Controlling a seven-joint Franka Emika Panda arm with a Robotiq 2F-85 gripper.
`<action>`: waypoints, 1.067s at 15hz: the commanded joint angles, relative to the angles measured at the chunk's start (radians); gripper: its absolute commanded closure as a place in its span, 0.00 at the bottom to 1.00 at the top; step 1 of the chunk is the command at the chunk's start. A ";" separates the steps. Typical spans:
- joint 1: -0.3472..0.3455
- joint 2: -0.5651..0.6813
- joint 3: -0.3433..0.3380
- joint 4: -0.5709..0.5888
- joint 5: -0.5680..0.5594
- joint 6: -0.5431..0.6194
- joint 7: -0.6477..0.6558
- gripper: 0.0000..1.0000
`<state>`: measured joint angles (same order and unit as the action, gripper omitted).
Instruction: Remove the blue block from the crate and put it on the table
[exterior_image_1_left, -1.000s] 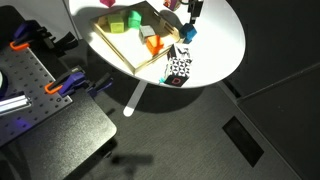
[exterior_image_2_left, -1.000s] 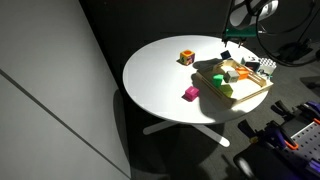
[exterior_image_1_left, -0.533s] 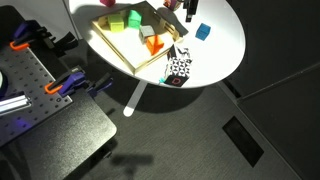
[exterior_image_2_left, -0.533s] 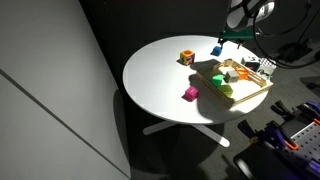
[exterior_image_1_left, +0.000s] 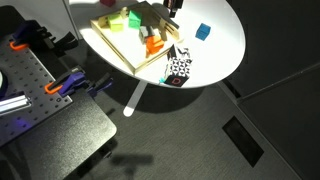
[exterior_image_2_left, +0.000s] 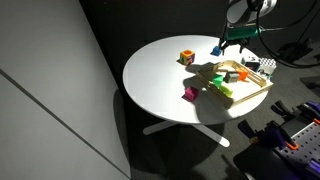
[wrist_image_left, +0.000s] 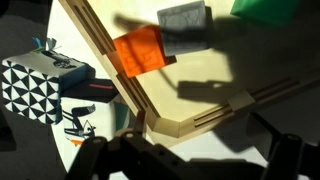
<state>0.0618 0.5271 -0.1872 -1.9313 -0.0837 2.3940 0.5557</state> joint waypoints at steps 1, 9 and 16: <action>0.001 -0.110 0.011 -0.086 -0.012 -0.101 -0.069 0.00; -0.024 -0.320 0.057 -0.269 -0.020 -0.120 -0.252 0.00; -0.037 -0.500 0.086 -0.418 -0.017 -0.033 -0.286 0.00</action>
<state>0.0506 0.1196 -0.1246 -2.2710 -0.0890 2.3152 0.2868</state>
